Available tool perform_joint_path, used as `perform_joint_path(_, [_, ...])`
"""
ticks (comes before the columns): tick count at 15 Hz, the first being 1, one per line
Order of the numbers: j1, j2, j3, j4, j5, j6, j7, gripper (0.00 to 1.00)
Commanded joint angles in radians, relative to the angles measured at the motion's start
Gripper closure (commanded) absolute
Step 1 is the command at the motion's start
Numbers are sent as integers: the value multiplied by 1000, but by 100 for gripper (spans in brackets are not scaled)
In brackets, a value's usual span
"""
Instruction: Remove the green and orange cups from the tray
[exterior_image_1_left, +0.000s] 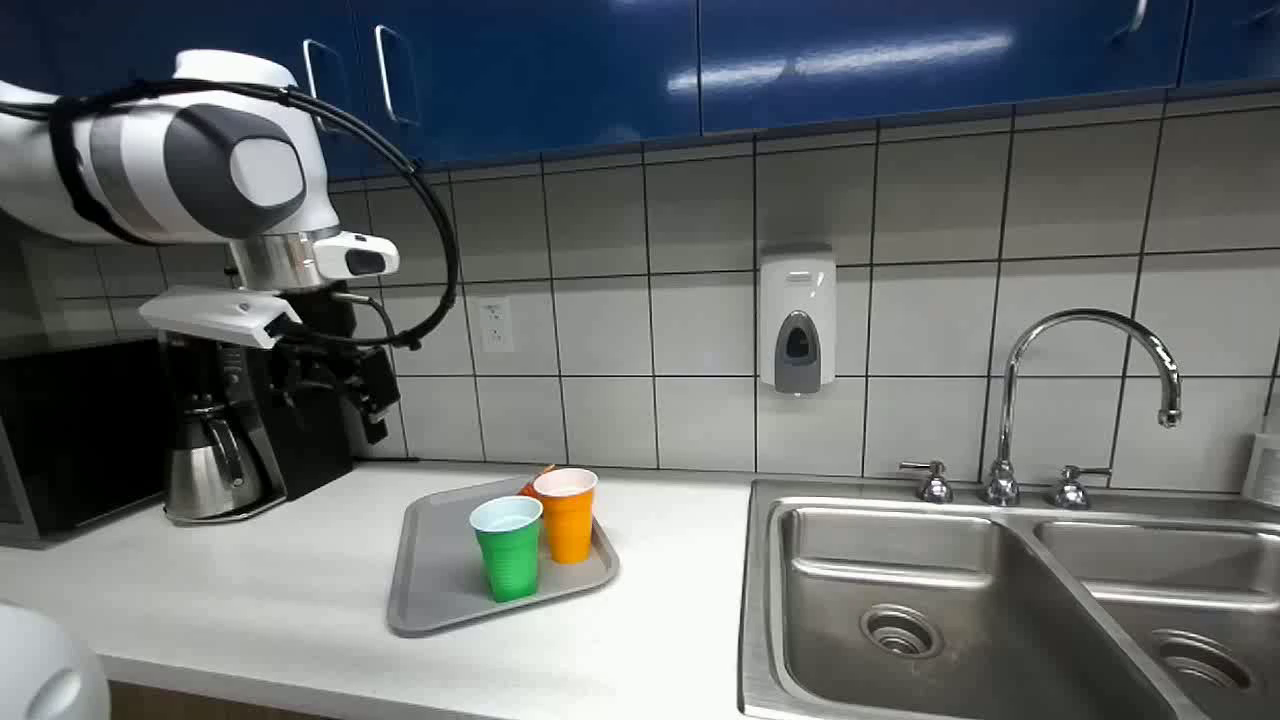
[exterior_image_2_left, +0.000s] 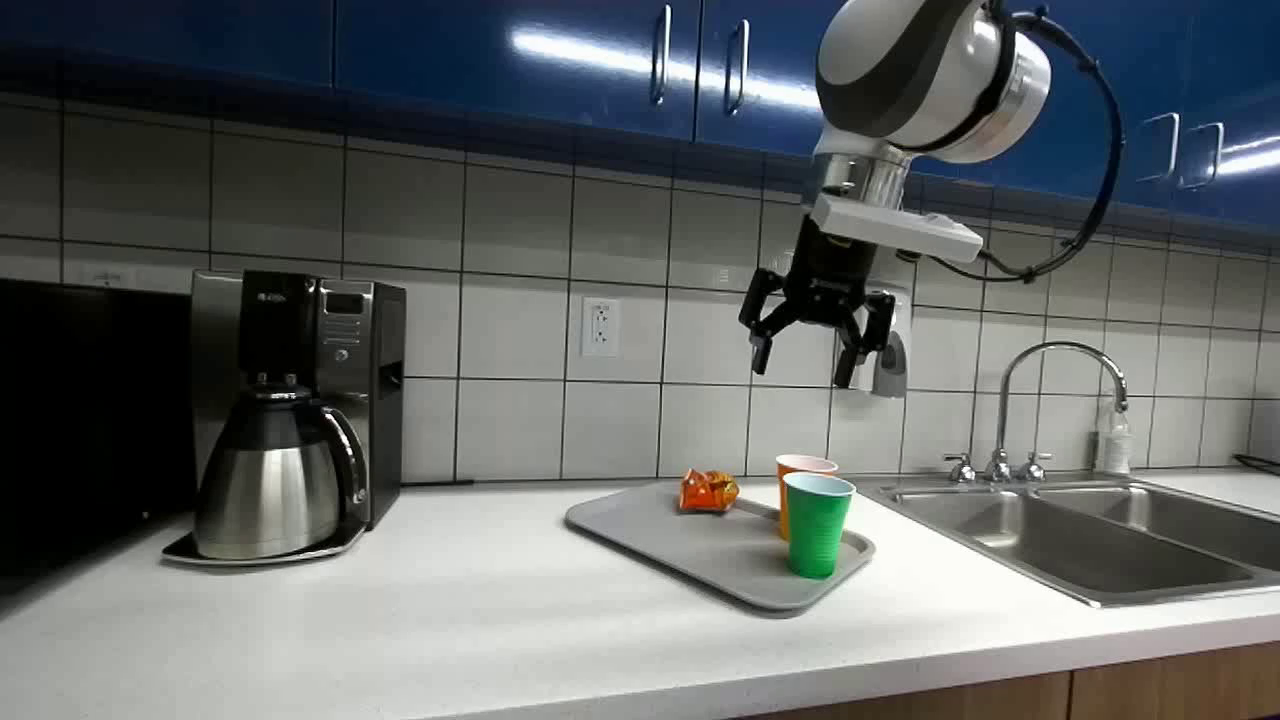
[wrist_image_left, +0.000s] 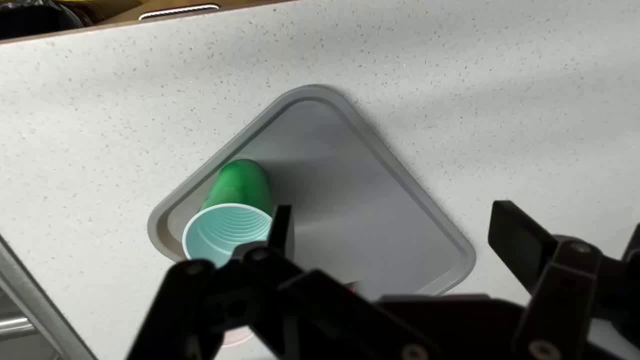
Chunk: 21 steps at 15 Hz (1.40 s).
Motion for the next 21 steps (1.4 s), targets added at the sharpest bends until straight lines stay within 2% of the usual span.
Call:
perform_joint_path(1, [6,1,-7,1,-5,-2,3,0])
perform_joint_path(7, [6,2,-7,1,-5,-2,3,0])
perform_joint_path(11, [-5,-2,5,-9,-62,26,-5,0])
perform_joint_path(21, [-36,35,-20,-40,-157,148,-19,0])
